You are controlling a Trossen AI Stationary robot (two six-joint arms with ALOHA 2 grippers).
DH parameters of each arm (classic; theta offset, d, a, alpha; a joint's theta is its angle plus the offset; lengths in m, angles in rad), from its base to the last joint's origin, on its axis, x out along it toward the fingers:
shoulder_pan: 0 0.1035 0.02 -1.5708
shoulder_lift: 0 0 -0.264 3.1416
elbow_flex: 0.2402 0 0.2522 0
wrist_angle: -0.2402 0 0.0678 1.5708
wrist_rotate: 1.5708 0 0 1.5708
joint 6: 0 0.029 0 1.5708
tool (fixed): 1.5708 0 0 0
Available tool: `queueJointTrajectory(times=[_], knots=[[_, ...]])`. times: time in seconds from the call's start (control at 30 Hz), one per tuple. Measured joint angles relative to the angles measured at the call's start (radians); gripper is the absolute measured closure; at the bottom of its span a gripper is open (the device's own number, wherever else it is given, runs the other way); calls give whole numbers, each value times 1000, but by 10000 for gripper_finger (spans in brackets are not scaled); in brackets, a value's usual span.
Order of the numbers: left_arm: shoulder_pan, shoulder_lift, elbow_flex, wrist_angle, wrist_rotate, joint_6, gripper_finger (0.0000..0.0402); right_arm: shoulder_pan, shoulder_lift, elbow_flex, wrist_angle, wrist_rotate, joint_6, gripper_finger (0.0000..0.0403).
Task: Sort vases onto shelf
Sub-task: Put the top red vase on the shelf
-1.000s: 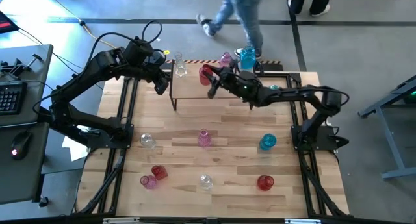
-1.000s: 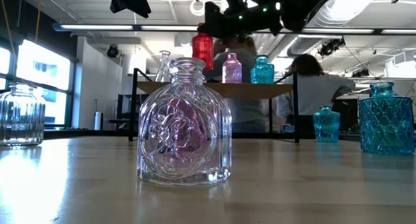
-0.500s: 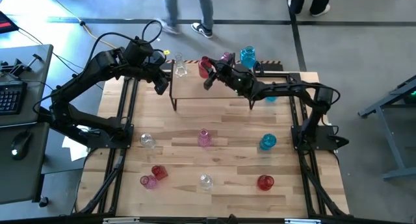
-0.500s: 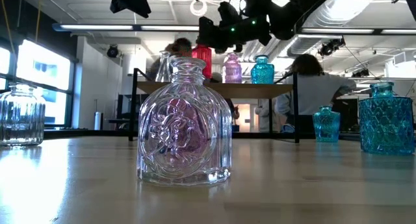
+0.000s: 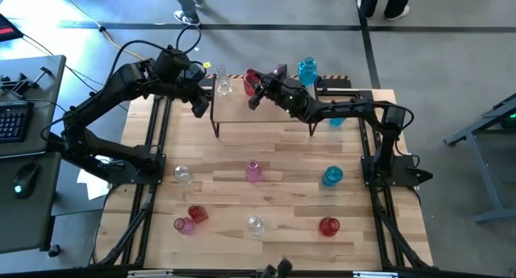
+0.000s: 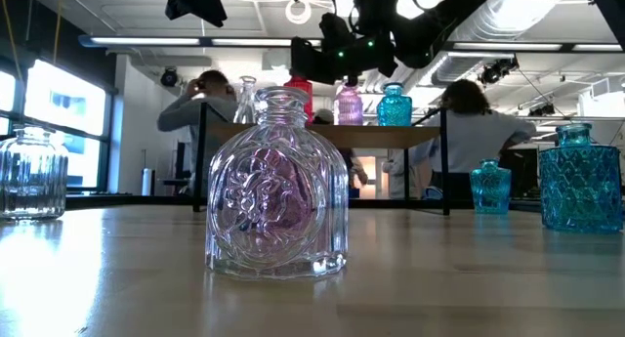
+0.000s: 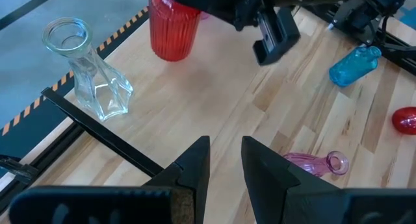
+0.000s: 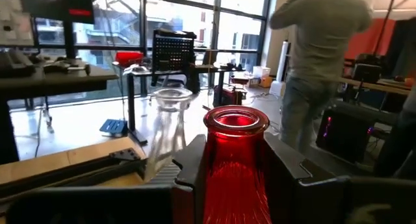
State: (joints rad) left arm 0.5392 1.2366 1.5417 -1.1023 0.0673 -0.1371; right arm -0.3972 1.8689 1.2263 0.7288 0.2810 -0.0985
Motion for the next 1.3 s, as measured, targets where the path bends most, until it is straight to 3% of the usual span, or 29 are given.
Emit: queueJointTrajectory(times=[0.7,1.2,1.3], knots=[[0,0,0,0,0,0,321,3,-1,0,-24,-17,38,322],[0,0,0,1,0,0,321,108,7,49,-48,241,45,322],[0,0,0,0,0,0,321,101,20,49,-48,244,70,322]])
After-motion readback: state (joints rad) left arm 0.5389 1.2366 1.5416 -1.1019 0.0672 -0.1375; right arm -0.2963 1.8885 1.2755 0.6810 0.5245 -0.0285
